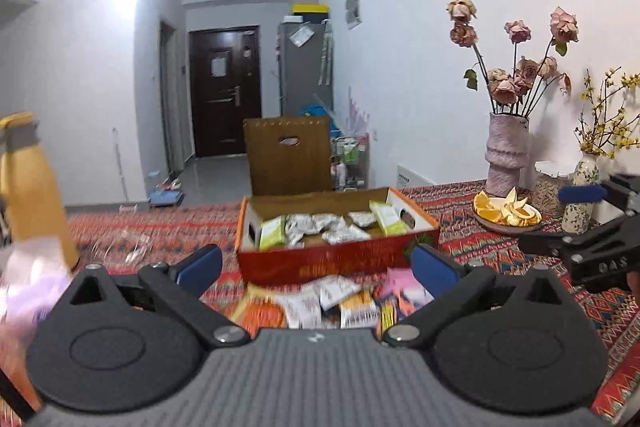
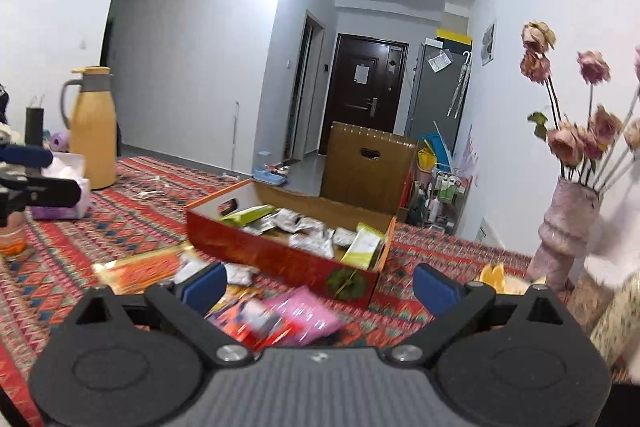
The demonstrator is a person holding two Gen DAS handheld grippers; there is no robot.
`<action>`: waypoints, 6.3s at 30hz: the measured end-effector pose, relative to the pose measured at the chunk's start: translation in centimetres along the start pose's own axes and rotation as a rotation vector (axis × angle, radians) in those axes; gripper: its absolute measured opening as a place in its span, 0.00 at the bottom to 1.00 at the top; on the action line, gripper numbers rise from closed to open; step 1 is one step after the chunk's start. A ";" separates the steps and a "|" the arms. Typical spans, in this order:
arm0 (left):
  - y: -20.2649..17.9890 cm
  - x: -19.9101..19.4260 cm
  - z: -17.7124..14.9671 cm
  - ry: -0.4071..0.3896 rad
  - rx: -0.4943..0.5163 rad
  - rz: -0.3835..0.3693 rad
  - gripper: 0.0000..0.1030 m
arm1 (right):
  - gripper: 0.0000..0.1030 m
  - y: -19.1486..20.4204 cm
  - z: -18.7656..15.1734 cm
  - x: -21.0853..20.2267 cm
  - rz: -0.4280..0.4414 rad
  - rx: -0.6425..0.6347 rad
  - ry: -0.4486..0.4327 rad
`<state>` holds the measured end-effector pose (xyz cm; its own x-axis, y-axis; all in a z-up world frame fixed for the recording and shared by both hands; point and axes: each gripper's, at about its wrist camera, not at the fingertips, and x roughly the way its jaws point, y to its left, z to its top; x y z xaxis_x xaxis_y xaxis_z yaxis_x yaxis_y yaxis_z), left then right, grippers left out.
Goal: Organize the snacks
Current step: 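Withdraw both tools from the box back over the snack pile, then grasp the pumpkin-seed cookie packet with the left tool while the right tool grasps the red-blue chip bag, then carry both packets into the cardboard box and open both tools, then withdraw both tools from the box back over the remaining snacks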
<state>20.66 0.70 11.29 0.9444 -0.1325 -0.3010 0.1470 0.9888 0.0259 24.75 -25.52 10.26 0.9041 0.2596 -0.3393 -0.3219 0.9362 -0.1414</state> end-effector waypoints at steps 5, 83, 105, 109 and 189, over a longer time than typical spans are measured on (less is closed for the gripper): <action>0.8 -3.6 -2.9 0.019 -0.048 0.049 1.00 | 1.00 1.8 -3.9 -3.5 -0.037 0.024 0.010; -6.4 14.7 -9.3 0.419 0.060 -0.216 0.40 | 0.77 -3.6 -12.1 5.7 -0.094 0.217 0.283; -0.9 5.5 -8.6 0.343 -0.074 -0.092 0.40 | 0.61 -0.1 -11.2 2.8 -0.056 0.229 0.259; -0.5 5.9 -7.2 0.306 -0.066 -0.126 0.40 | 0.61 -0.3 -9.7 3.2 -0.004 0.279 0.221; 3.2 -5.9 -10.7 0.195 -0.048 0.117 1.00 | 1.00 8.9 -13.0 -3.6 0.006 0.156 0.222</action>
<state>12.36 5.34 2.93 0.8788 -0.0052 -0.4772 0.0210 0.9994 0.0278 14.96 -21.25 -1.85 0.8129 0.2233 -0.5380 -0.2647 0.9643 0.0002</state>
